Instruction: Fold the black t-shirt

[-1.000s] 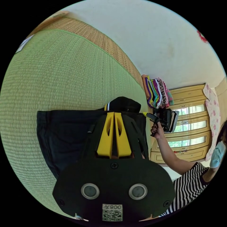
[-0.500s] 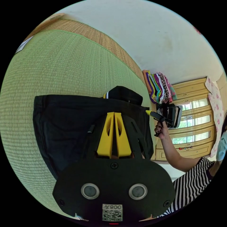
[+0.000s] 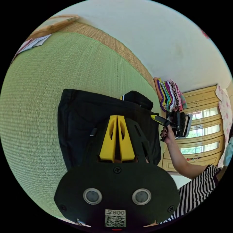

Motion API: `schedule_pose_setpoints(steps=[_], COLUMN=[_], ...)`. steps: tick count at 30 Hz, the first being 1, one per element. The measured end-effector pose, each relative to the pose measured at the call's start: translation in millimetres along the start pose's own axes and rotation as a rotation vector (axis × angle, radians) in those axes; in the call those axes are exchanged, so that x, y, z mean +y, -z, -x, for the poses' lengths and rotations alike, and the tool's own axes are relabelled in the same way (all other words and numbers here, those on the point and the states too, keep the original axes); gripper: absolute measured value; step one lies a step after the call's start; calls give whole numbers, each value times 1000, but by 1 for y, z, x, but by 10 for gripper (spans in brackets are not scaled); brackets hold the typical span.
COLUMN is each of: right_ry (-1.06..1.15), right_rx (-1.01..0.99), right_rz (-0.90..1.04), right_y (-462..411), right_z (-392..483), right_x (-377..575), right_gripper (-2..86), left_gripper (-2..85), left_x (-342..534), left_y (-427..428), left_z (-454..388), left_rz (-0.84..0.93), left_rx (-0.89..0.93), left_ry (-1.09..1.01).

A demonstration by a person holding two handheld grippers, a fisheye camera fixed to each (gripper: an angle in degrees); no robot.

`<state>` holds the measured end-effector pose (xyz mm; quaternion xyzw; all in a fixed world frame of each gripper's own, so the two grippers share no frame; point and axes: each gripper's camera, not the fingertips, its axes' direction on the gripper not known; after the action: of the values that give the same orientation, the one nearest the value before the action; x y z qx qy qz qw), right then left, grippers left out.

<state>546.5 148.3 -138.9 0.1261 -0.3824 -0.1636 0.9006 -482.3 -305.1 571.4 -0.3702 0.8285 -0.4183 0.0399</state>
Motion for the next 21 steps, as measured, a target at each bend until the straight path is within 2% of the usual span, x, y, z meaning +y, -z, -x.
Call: schedule_pose_setpoints(steps=[9, 17, 21], right_ry=[40, -169, -242], right_rx=[-60, -190, -188], right_rz=[-33, -50, -49], right_y=[47, 97, 109], right_z=[-28, -103, -122], right_x=[76, 203, 244], right_gripper=[9, 61, 79], left_gripper=[18, 65, 72], left_x=[67, 175, 194], left_y=[70, 130, 125], left_z=[25, 83, 89], left_rz=[-10, 64, 121], left_rx=[-12, -2, 28], left_ry=[1, 204, 202])
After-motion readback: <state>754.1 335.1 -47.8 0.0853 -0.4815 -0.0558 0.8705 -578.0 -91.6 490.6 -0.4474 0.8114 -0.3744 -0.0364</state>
